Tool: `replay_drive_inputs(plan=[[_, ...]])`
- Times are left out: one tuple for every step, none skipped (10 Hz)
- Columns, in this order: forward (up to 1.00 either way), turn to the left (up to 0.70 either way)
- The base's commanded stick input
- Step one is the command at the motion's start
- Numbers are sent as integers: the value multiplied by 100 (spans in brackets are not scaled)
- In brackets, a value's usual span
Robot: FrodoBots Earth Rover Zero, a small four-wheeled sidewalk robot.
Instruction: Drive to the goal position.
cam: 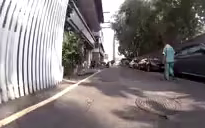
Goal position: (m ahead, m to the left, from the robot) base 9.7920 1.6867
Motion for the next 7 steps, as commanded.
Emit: replay_drive_inputs(plan=[[70, 1], [70, 2], [70, 2], [70, 2], [70, 2], [70, 2], [70, 2]])
